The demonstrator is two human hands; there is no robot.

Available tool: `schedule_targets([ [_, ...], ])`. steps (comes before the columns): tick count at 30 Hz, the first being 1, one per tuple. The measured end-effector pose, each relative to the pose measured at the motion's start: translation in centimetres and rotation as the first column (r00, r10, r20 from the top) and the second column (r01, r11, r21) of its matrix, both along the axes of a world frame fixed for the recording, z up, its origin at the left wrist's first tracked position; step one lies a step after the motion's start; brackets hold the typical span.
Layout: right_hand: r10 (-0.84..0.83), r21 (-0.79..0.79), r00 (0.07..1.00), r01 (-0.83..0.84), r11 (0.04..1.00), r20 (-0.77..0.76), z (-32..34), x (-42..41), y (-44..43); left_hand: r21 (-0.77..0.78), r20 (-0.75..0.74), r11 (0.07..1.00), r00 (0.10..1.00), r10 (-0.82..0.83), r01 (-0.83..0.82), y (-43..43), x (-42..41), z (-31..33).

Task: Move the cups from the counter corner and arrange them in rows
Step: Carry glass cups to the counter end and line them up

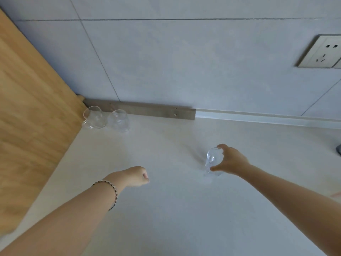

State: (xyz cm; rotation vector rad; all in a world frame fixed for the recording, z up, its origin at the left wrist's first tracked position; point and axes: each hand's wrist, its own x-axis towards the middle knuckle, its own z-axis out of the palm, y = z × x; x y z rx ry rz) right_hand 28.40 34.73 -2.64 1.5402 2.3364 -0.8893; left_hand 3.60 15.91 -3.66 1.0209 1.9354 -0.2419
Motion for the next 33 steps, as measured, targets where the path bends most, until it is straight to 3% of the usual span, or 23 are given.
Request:
schedule_targets([
  [8,-0.048,-0.074,0.994,0.04,0.996,-0.1,-1.0,-16.8,-5.0,0.027,0.025,0.997,0.997,0.07,-0.07,-3.7,-13.2,-1.0],
  [17,-0.136,0.019,0.985,0.139,0.99,-0.107,-1.6,-29.8,-1.7,0.063,0.075,0.995,0.994,0.075,-0.08,-3.3,-22.3,-3.3],
  [27,-0.312,-0.018,0.946,0.312,0.95,-0.083,-2.1,-30.0,-1.4,0.106,0.084,0.994,0.996,-0.005,-0.004,-1.5,-23.2,-5.5],
  [30,-0.159,-0.099,0.983,0.168,0.981,0.096,-2.0,-26.6,-3.8,0.098,0.08,0.995,0.996,-0.037,0.029,-1.1,-21.6,-5.1],
  [33,0.025,-0.299,0.964,0.057,0.953,0.263,-2.4,-21.7,-6.5,0.091,0.074,0.992,0.993,-0.094,0.087,-0.6,-19.0,-4.2],
])
